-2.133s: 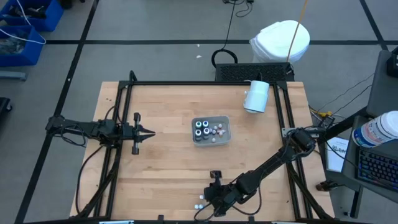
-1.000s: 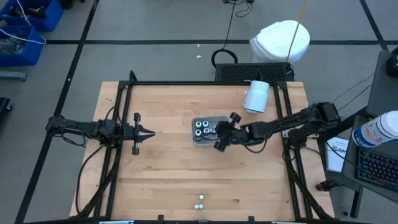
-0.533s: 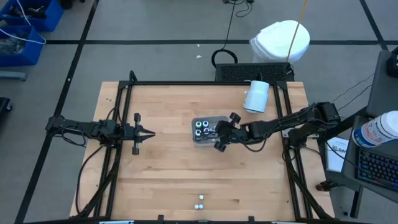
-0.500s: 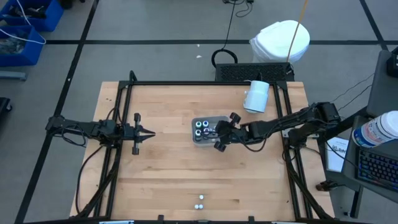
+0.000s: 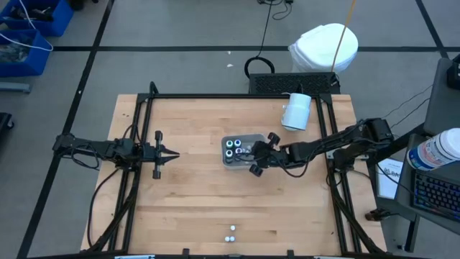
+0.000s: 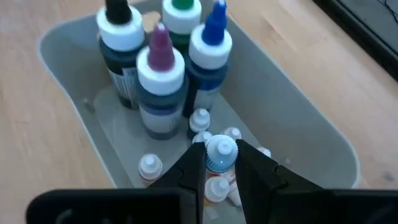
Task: Pick & Place food coloring
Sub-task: Put the small purple food coloring bottle into the gray bin
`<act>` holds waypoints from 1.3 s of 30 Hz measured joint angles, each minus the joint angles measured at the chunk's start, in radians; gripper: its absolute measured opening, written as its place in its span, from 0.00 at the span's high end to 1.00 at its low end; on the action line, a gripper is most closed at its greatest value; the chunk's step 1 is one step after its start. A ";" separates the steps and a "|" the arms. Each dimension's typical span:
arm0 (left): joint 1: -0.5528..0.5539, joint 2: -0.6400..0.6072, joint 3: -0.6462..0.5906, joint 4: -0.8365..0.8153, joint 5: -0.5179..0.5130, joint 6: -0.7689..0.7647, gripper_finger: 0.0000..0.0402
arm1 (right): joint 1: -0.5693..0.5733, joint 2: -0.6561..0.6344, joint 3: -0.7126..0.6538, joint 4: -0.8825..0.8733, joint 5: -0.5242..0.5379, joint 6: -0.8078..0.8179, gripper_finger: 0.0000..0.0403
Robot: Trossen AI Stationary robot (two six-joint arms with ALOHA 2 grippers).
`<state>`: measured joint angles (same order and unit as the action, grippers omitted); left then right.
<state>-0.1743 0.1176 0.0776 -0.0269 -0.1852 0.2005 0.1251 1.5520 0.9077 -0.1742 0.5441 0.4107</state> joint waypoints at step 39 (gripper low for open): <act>0.000 0.000 0.000 0.001 0.000 0.013 0.91 | -0.103 0.000 -0.027 0.035 -0.152 -0.045 0.87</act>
<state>-0.1741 0.1177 0.0776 -0.0261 -0.1856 0.2138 0.0221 1.5524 0.8806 -0.1396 0.3923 0.3660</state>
